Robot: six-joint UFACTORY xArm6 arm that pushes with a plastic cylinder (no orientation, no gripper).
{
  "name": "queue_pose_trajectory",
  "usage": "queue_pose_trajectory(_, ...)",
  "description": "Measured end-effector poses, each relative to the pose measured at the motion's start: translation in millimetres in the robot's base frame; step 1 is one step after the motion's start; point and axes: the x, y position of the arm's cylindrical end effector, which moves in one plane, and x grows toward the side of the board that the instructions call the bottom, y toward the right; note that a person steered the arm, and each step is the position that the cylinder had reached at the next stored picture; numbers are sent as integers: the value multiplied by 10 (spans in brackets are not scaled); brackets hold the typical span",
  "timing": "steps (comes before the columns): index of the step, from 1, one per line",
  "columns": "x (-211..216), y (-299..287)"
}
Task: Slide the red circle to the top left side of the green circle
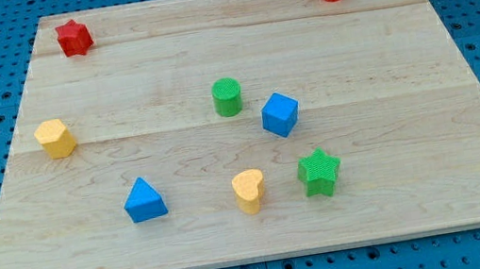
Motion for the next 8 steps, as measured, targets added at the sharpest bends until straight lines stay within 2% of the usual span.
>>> queue_pose_trajectory(1, 187, -895)
queue_pose_trajectory(2, 63, -1172)
queue_pose_trajectory(3, -165, -1142)
queue_pose_trajectory(4, 56, -1721)
queue_pose_trajectory(5, 589, -1920)
queue_pose_trajectory(6, 916, -2047)
queue_pose_trajectory(8, 1087, -2059)
